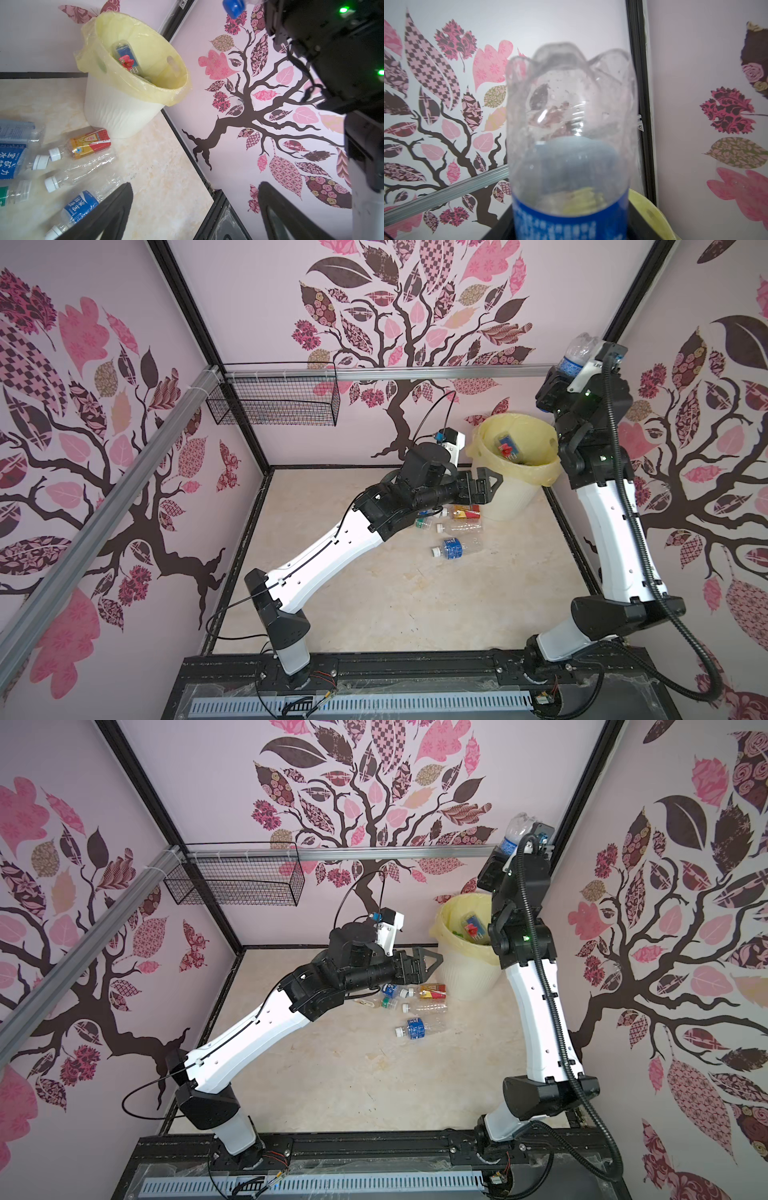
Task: Throw the plastic bottles in the bin
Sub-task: 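Open the right gripper to drop the blue-labelled bottle into the bin, then withdraw the right gripper from the bin while the left gripper lowers toward the pile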
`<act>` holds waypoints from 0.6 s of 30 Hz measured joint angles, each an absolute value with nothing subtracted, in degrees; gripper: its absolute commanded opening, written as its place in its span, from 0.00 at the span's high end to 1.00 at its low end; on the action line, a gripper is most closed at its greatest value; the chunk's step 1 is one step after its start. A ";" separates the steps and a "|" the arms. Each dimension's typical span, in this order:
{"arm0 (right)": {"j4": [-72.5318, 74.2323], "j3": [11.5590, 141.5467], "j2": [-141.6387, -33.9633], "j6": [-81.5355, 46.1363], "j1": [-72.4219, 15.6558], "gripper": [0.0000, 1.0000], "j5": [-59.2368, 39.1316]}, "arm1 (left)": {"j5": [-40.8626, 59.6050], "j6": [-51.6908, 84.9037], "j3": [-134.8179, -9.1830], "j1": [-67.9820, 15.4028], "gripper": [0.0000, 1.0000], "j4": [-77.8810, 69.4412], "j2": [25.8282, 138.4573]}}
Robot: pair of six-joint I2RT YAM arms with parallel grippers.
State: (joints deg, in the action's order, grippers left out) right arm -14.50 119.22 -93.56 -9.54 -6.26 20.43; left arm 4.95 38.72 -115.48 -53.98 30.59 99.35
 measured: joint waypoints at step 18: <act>-31.03 132.64 -110.15 -16.03 -2.96 0.00 21.85 | 0.27 35.77 -115.09 -53.60 0.03 35.27 99.35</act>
State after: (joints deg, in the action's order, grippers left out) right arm -31.03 132.64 -110.15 -16.03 -2.96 21.85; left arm 0.27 35.77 -115.09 -53.60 35.27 99.35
